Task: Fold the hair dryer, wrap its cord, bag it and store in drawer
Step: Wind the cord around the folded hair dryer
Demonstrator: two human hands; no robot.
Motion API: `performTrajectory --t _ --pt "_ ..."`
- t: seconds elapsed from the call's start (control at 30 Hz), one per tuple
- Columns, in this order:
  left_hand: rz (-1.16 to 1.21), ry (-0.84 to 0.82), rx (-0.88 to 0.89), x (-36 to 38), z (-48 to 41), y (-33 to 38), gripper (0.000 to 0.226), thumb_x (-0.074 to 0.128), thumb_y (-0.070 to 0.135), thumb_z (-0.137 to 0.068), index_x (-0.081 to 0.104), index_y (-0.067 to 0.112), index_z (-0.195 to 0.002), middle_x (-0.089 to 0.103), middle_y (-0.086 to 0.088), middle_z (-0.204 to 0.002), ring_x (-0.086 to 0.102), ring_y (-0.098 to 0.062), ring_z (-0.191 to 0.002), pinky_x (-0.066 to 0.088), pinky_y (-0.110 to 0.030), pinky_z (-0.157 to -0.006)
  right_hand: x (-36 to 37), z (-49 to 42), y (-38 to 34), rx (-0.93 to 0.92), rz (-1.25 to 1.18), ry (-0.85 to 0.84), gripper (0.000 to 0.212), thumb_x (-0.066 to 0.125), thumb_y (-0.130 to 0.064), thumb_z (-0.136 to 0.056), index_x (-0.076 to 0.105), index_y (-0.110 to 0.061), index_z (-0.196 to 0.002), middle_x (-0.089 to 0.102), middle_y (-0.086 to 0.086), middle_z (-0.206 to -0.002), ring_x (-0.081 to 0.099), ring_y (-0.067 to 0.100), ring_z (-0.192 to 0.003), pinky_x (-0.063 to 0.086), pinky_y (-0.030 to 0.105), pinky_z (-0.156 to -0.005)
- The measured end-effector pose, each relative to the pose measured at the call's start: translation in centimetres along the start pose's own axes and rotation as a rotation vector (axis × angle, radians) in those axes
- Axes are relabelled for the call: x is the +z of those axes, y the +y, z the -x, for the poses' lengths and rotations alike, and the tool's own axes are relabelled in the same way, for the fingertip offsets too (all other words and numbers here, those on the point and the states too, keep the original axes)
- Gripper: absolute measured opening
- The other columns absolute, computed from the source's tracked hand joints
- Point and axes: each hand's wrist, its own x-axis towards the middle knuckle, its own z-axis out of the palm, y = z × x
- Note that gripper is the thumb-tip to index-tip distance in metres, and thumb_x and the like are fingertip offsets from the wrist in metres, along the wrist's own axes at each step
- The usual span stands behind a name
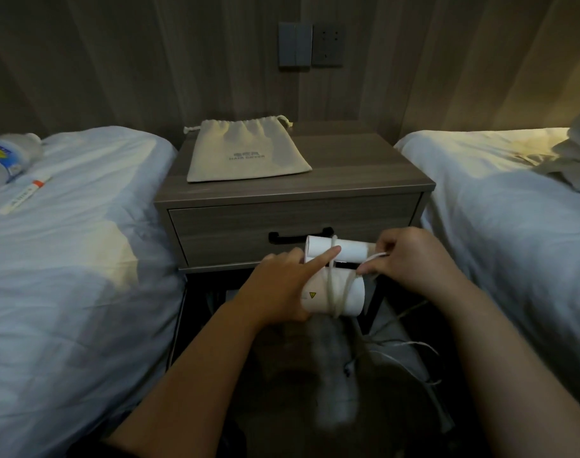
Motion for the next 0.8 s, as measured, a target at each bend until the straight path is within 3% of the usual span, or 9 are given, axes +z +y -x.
performTrajectory --t 0.07,0.13,0.2,0.27,0.4,0.53,0.8 --pt "-0.008 -0.009 0.018 0.0 0.0 -0.1 0.107 0.068 0.045 -0.069 -0.01 0.048 -0.142 0.047 -0.005 -0.115 0.05 -0.022 -0.101 0.041 -0.039 -0.092 -0.4 -0.3 0.5 -0.032 -0.229 -0.05 0.011 0.079 -0.02 -0.071 0.069 -0.024 -0.067 0.067 -0.005 -0.069 0.062 0.01 -0.07 0.047 0.026 -0.065" --pt "-0.02 -0.024 0.034 -0.1 0.1 -0.1 0.107 0.068 0.046 -0.069 -0.011 0.048 -0.142 0.047 -0.005 -0.117 0.049 -0.021 -0.103 0.041 -0.039 -0.093 -0.9 -0.5 1.1 -0.111 -0.293 -0.104 0.017 0.069 -0.005 -0.08 0.074 -0.021 -0.082 0.072 -0.002 -0.084 0.065 0.006 -0.082 0.051 0.021 -0.076" --pt "-0.025 -0.026 0.045 -0.1 0.0 0.1 0.107 0.068 0.047 -0.07 -0.012 0.047 -0.142 0.047 -0.005 -0.116 0.049 -0.02 -0.102 0.041 -0.038 -0.093 -1.0 -0.6 1.6 -0.122 -0.29 -0.1 0.025 0.063 0.001 -0.082 0.073 -0.021 -0.088 0.07 -0.005 -0.086 0.063 0.0 -0.083 0.047 0.011 -0.075" --pt "-0.042 -0.014 0.06 -0.2 0.0 0.3 0.107 0.067 0.047 -0.07 -0.012 0.047 -0.142 0.047 -0.005 -0.115 0.049 -0.02 -0.1 0.041 -0.038 -0.092 -0.5 -0.8 1.8 -0.075 -0.309 -0.035 0.022 0.066 -0.001 -0.081 0.069 -0.023 -0.085 0.066 -0.008 -0.078 0.06 -0.001 -0.076 0.046 0.006 -0.068" --pt "-0.079 -0.004 0.101 -0.5 0.0 0.7 0.105 0.066 0.045 -0.072 -0.012 0.046 -0.142 0.046 -0.005 -0.115 0.047 -0.021 -0.099 0.04 -0.039 -0.091 0.5 -1.4 1.6 0.056 -0.231 0.128 0.016 0.078 -0.022 -0.071 0.062 -0.023 -0.071 0.061 -0.005 -0.068 0.056 0.009 -0.065 0.044 0.02 -0.06" --pt "-0.106 -0.002 0.151 -0.3 0.0 1.5 0.104 0.065 0.045 -0.073 -0.013 0.049 -0.141 0.045 -0.007 -0.116 0.046 -0.021 -0.099 0.037 -0.037 -0.088 0.8 -1.5 1.3 0.131 -0.16 0.186 0.031 0.081 -0.038 -0.064 0.057 -0.018 -0.061 0.057 -0.003 -0.061 0.051 0.008 -0.059 0.036 0.025 -0.049" --pt "-0.059 0.008 0.196 0.1 0.0 1.9 0.095 0.065 0.044 -0.075 -0.001 0.05 -0.142 0.043 -0.009 -0.128 0.045 -0.024 -0.111 0.037 -0.04 -0.093 1.0 -1.3 0.9 0.144 -0.171 0.169 0.034 0.079 -0.038 -0.066 0.055 -0.014 -0.06 0.059 0.003 -0.062 0.055 0.018 -0.062 0.045 0.032 -0.056"
